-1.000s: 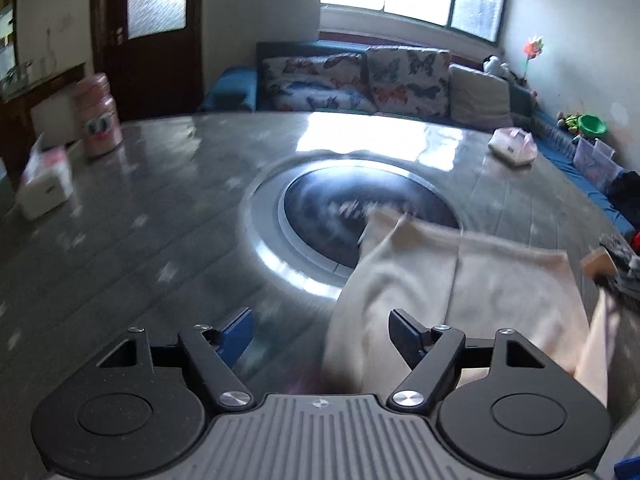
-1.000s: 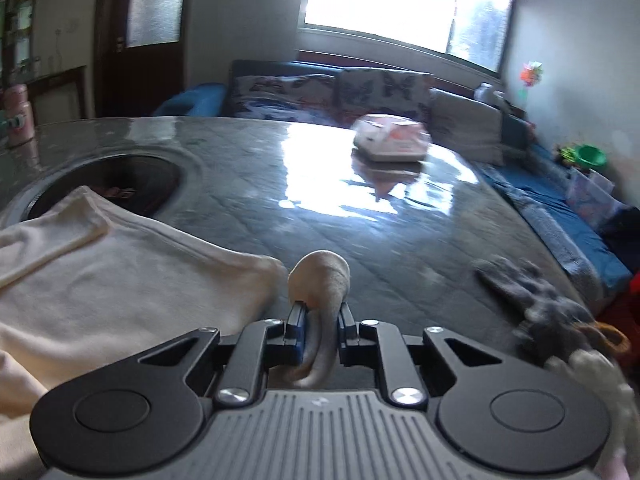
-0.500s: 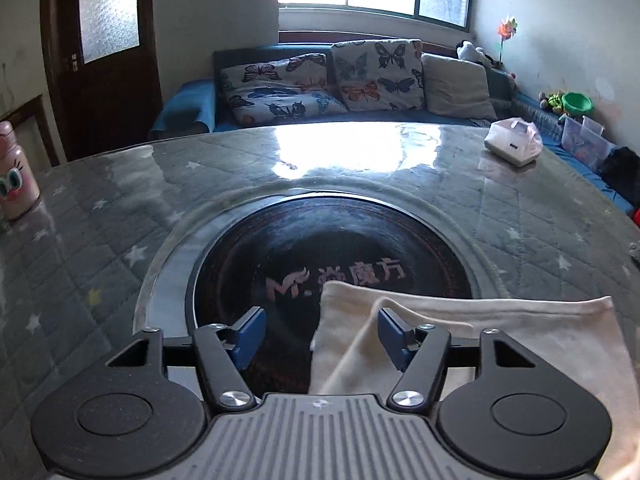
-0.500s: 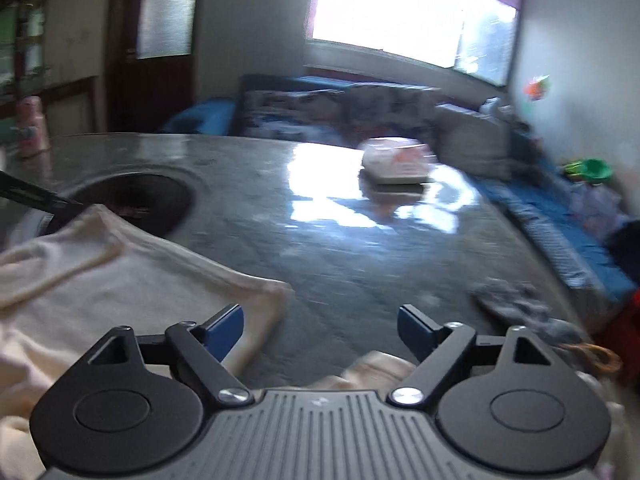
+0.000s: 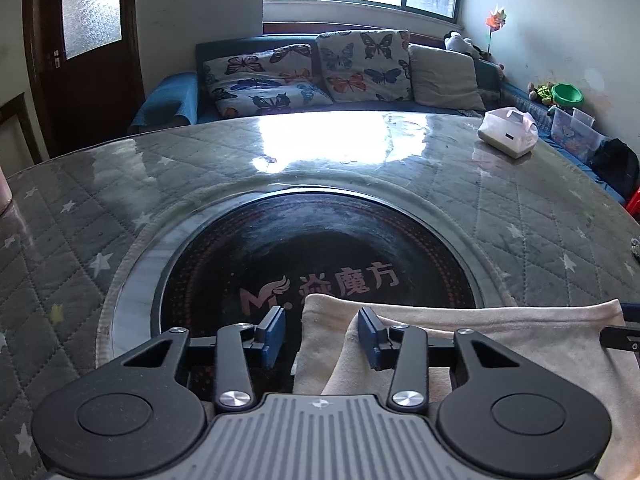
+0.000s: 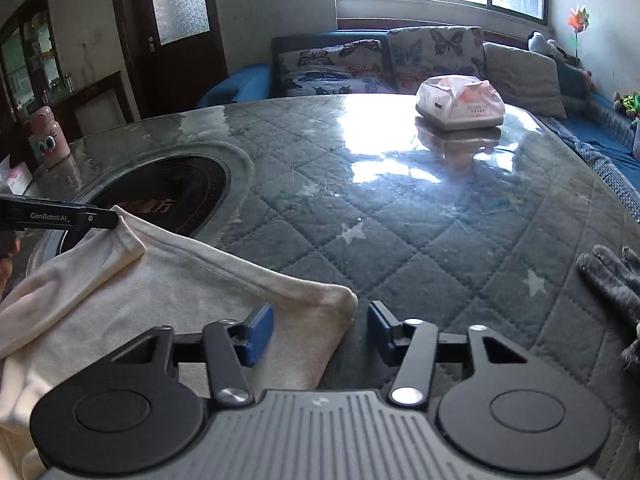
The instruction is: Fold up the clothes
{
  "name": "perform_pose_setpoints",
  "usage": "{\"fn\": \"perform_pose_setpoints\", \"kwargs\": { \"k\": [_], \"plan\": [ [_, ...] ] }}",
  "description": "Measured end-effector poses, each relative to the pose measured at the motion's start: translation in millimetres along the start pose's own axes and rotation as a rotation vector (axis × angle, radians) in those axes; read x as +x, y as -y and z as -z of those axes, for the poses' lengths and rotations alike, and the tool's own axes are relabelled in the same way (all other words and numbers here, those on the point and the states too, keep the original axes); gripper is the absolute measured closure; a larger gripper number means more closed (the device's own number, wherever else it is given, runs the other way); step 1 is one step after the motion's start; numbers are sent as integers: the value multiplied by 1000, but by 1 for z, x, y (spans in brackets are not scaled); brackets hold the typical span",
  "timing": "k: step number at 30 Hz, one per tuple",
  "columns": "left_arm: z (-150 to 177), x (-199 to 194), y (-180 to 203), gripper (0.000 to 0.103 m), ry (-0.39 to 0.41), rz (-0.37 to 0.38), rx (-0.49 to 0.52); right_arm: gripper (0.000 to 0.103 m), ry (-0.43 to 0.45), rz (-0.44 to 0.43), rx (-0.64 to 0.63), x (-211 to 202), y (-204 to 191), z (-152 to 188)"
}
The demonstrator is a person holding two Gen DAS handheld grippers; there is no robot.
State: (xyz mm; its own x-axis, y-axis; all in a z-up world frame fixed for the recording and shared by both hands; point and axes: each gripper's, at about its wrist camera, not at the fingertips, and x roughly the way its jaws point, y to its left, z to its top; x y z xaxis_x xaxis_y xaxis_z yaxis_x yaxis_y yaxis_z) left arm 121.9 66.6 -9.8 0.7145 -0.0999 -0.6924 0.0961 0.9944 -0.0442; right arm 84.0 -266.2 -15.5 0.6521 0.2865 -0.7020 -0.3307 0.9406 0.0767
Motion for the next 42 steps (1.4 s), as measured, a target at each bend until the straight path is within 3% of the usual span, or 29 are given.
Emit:
{"fn": "perform_pose_setpoints", "kwargs": {
  "k": [3, 8, 10, 25, 32, 39, 42],
  "plan": [
    [0, 1, -2, 65, 1, 2, -2, 70, 2, 5, -19, -1, -2, 0],
    [-1, 5, 2, 96, -2, 7, 46, 90, 1, -1, -65, 3, -9, -8],
    [0, 6, 2, 98, 2, -5, 62, 91, 8, 3, -90, 6, -13, -12],
    [-36, 1, -61, 100, 127, -149, -96, 92, 88, -1, -285, 72, -51, -100],
    [-39, 17, -76, 99, 83, -183, -106, 91, 24, -9, -338, 121, -71, -116],
    [-33, 3, -68, 95, 86, -183, -91, 81, 39, -30, -317, 86, -66, -108],
    [-28, -13, -53, 93, 106, -132, -70, 78, 33, -108, -331, 57, -70, -97]
  ]
}}
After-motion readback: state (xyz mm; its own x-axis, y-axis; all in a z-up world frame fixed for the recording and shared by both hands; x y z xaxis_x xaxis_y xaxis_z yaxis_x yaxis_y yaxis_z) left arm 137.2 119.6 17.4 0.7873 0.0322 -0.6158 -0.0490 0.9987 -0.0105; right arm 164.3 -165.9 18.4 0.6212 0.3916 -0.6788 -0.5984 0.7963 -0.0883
